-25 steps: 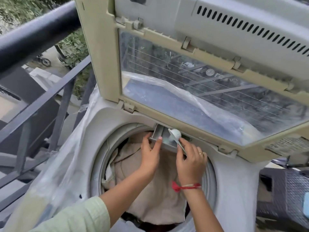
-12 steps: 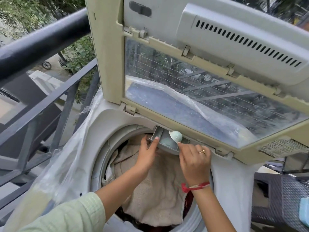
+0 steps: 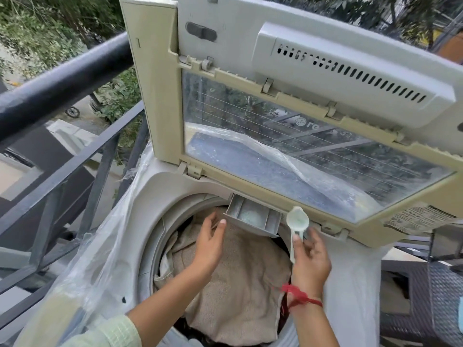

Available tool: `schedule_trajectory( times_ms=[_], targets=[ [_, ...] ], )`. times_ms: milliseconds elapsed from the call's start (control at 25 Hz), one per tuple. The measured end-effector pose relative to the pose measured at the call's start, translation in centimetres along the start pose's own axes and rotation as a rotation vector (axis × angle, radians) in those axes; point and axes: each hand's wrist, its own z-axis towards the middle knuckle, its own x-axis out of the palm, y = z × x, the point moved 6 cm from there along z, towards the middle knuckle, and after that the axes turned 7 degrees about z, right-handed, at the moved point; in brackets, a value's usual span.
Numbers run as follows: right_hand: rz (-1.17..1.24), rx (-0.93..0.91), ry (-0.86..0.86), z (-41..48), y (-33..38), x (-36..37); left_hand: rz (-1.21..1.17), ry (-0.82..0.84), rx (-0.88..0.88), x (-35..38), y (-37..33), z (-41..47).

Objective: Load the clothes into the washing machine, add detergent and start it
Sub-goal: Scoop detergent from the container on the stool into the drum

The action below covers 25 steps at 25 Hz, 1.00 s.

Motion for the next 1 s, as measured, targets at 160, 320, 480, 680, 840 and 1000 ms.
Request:
schedule_trajectory(
  times_ms=[160,320,480,680,840,1000],
  targets=[
    [0.54,0.786,-0.041,-2.8,-6.9,0.4,0.019,0.053,0.054,0.5,-0.2,-1.4],
    [0.665,0.807,0.071,-2.7,-7.1,2.6,0.049,0.084,0.063,1.1,-0.8,-1.7],
    [0.804,0.719,0.116,-1.5,-7.1,3.5,0.076,0.074,0.078,0.9,-1.1,-1.5],
    [0.87,0.686,0.144,-1.2,-7.7,4.1,0.092,0.067,0.123,1.6,-2.8,-1.4],
    [0.825,0.682,0.156,-0.6,-6.6,4.7,0.088,0.081,0.14,2.3,-3.6,-0.1],
    [0.749,0.682,0.163,-0.1,-5.9,5.1,0.109,0.102,0.159,3.3,-4.5,0.8]
  ],
)
